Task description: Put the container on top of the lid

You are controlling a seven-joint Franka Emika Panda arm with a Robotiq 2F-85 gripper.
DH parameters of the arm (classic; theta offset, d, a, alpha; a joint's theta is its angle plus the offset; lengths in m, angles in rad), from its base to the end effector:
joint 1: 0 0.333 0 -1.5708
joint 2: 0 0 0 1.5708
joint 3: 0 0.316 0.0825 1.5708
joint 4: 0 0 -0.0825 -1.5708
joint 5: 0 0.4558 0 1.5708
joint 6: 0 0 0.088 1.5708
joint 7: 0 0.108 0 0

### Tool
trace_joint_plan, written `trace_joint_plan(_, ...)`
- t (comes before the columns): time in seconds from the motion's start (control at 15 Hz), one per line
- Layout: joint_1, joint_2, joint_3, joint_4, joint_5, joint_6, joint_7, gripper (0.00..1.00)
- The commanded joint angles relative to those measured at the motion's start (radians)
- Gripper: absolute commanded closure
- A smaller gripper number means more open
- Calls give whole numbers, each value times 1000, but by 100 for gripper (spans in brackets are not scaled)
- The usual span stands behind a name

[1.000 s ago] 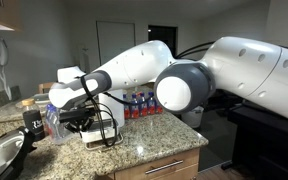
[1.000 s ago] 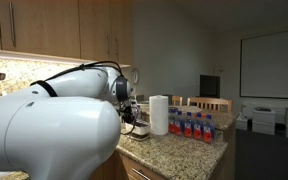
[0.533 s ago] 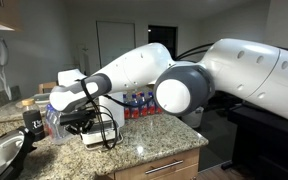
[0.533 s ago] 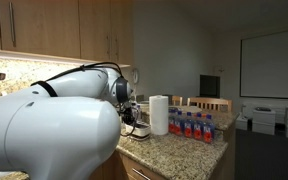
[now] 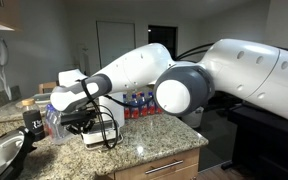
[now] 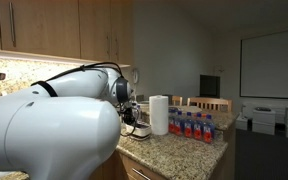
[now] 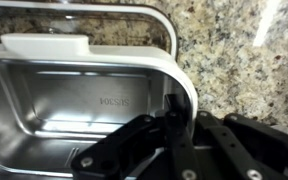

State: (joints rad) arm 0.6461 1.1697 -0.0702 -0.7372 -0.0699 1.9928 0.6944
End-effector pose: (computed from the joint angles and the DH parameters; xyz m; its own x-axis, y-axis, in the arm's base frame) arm 0.7222 0.4990 0.2094 0.9881 -0.0431 0.1477 -0.0504 -0.9976 0.0465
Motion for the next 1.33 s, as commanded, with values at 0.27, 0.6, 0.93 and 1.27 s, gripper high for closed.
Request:
trace_joint_plan(0.27, 5, -17, -9, -37, 1, 28, 53, 96)
trace_joint_plan(0.6, 14, -26, -15, -46, -7, 31, 72, 96)
trace_joint_plan(0.93, 31, -37, -28, -59, -14, 28, 78, 96)
trace_joint_plan(1.27, 40, -48, -44, -70, -13, 25, 98, 95)
